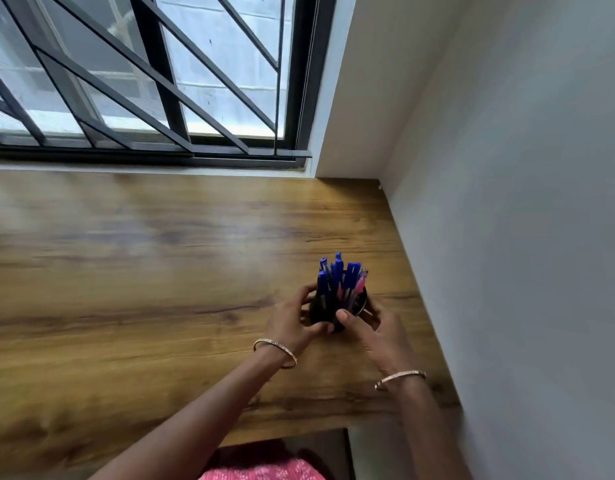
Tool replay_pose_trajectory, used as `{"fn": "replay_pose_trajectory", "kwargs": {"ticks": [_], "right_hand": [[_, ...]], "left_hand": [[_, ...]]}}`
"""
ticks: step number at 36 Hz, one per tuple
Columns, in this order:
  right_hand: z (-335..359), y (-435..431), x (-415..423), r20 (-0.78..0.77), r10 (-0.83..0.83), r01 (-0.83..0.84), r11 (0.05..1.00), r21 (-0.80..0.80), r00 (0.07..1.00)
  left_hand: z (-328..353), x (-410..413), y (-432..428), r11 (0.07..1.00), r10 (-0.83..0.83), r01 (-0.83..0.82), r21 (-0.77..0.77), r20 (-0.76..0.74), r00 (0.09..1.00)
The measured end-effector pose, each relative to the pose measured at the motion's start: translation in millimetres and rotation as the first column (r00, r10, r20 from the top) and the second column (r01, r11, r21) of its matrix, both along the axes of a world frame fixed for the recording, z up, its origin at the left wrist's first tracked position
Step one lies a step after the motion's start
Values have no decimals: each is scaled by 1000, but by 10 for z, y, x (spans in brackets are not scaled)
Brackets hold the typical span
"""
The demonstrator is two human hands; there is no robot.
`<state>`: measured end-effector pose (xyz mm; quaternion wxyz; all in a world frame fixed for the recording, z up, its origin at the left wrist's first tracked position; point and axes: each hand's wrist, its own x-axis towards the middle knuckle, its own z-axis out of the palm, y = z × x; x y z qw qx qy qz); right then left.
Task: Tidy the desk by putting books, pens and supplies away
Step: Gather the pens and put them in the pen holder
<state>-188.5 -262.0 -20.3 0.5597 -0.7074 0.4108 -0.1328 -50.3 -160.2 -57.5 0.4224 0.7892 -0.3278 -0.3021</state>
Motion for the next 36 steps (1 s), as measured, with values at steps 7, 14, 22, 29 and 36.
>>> {"fn": "replay_pose_trajectory", "kwargs": {"ticks": [7, 14, 22, 29, 36], "right_hand": [[70, -178, -385, -5, -104, 104, 993, 51, 995], [131, -214, -477, -18, -149, 150, 987, 55, 989], [147, 24, -400, -19, -394, 390, 915, -105, 919], [38, 537, -203, 143, -628, 633, 693, -344, 765], [-22, 1277, 376, 98, -428, 430, 817, -384, 899]], "left_hand": [[-13, -335, -262, 999, -45, 44, -32, -29, 999], [-30, -444, -365, 999, -40, 40, -30, -19, 999], [-39, -235, 52, 999, 41, -43, -19, -93, 995], [-47, 102, 706, 976, 206, -210, -49, -73, 976], [-18, 502, 1574, 941, 332, -334, -49, -33, 943]]}}
